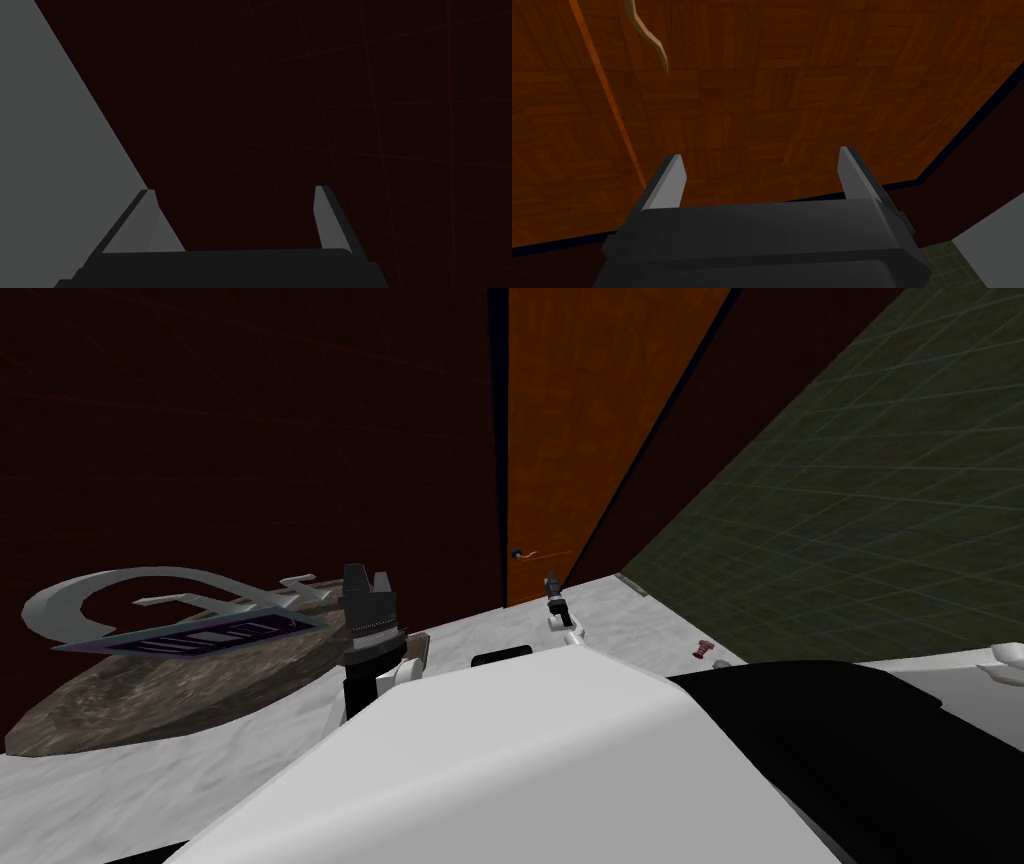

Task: Pull the door open

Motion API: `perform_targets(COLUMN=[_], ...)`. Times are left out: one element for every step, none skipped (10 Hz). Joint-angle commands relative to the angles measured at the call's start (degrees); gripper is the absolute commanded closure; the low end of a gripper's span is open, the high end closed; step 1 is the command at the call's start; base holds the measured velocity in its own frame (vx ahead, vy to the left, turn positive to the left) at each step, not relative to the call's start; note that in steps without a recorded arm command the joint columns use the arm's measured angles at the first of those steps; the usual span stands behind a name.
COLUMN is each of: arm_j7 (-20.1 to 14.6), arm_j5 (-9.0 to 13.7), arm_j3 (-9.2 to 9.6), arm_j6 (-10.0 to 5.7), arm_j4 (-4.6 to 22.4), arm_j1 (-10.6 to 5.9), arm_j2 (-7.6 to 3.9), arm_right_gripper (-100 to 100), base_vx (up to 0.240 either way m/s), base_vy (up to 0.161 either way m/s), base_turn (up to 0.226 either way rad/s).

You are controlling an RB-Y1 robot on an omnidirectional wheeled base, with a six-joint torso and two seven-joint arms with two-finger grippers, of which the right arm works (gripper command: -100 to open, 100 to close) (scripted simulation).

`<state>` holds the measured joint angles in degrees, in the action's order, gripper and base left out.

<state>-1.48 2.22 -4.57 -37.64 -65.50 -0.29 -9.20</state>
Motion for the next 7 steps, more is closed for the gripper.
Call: perform_targets(arm_j7=[-0.20,-0.20,-0.40,-0.40,-0.58,-0.76,-0.94], arm_j5=[0.08,0.08,0.12,0.12,0.16,0.20,0.24], arm_j3=[-0.10,-0.10,-0.13,-0.13,-0.15,-0.17,-0.19], arm_j6=[-0.28,-0.28,-0.39,-0.39,-0.50,-0.60,-0.70], arm_j4=[2.86,4.00,5.99,6.63,9.11,11.50,13.10], arm_j1=[-1.97,-1.97,-3.25,-3.25,-4.46,-5.62,-6.78], arm_j2=[-0.42,-0.42,-0.73,-0.73,-1.02,-1.30,-1.58], arm_right_gripper=[-100,-100,-100,-100,-100,-100,-100], base_vx=[0.031,0.029,0.043,0.037,0.038,0.054,0.069], base_vy=[-0.036,-0.031,-0.028,-0.034,-0.041,-0.054,-0.060], base_turn=[0.099,0.079,0.139,0.069,0.120,0.170,0.173])
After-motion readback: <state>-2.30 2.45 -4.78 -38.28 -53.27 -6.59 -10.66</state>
